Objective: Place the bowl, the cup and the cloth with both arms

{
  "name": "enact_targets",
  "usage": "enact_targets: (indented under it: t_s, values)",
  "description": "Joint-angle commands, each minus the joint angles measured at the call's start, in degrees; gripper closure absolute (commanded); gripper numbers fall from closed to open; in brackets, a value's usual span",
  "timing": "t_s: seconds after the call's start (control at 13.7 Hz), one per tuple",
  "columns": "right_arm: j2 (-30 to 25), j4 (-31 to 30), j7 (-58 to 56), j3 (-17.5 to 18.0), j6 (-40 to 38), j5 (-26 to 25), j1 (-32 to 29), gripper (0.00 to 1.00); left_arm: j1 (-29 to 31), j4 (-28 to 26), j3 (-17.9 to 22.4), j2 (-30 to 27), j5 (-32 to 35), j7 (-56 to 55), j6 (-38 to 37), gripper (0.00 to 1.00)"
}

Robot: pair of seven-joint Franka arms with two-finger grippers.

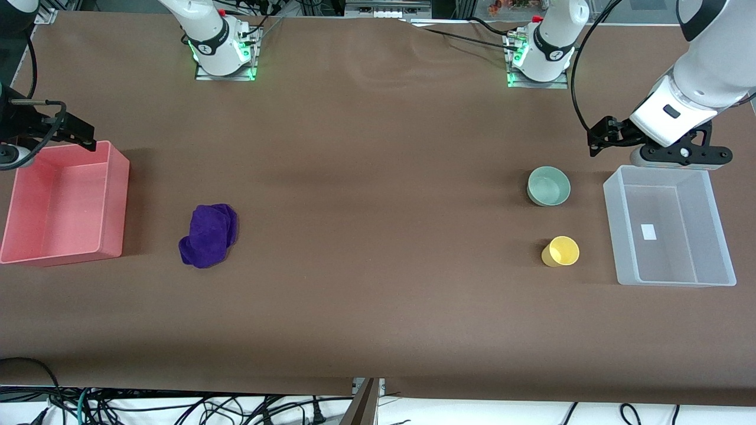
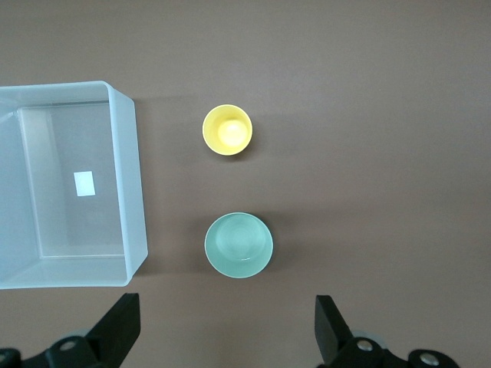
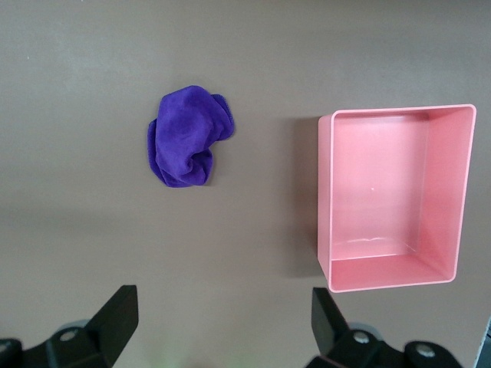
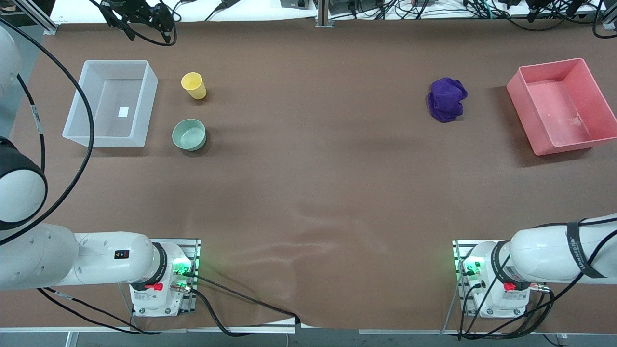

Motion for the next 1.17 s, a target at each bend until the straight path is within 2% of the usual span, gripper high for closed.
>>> enact_targets:
  t_s: [0.0, 0.8, 0.95, 1.09]
  values:
    - [0.5, 1.2, 0.6, 0.2, -0.4, 0.6, 0.1, 0.0, 0.4, 1.3, -0.3, 0.2, -1.4, -0.3, -1.3, 0.0]
    - [1.4, 1.1, 1.2, 0.4, 0.1, 1.9, 0.3, 0.0, 0.5, 1.0, -0.1, 0.3, -1.5, -0.2, -1.7, 0.0]
    - [3.0, 1.1, 1.2, 0.4, 0.4, 2.1, 0.3, 0.0, 0.5, 0.5, 0.0, 0.1, -1.4, 0.6, -1.8, 0.0]
    - [4.9, 1.0, 0.9, 0.4, 0.9, 4.5, 0.3, 0.0, 0.5, 0.1, 0.1, 0.2, -1.4, 1.3, -2.7, 0.0]
